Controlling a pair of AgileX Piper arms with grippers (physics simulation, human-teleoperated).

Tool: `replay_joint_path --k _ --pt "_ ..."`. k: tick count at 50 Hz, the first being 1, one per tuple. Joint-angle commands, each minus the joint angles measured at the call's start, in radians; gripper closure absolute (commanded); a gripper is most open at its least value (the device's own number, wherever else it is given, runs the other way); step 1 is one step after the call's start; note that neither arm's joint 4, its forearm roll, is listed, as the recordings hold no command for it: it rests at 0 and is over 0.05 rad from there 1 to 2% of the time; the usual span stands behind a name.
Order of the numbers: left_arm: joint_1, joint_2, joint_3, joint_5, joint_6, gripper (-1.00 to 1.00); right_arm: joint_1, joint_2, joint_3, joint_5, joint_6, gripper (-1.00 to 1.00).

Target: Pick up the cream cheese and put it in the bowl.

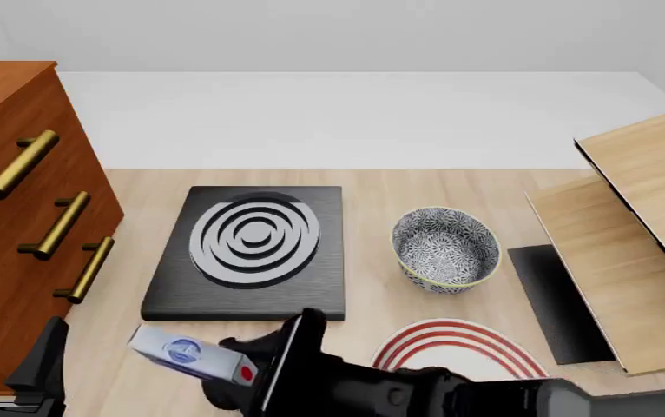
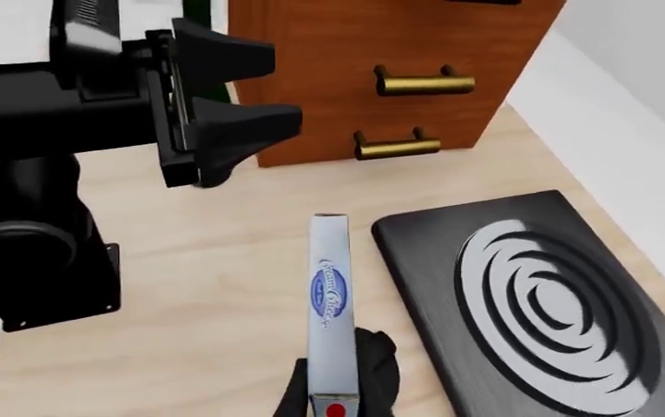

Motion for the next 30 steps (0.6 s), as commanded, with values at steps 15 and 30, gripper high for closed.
replay_joint_path --k 15,30 --pt "0.0 0.0 0.0 0.0 0.0 -1.0 -0.104 -0.277 0.092 0.129 -0.017 1.0" --pt "0.0 0.0 0.0 0.0 0.0 -1.0 -0.219 -0.407 0.125 0.234 -0.017 1.0"
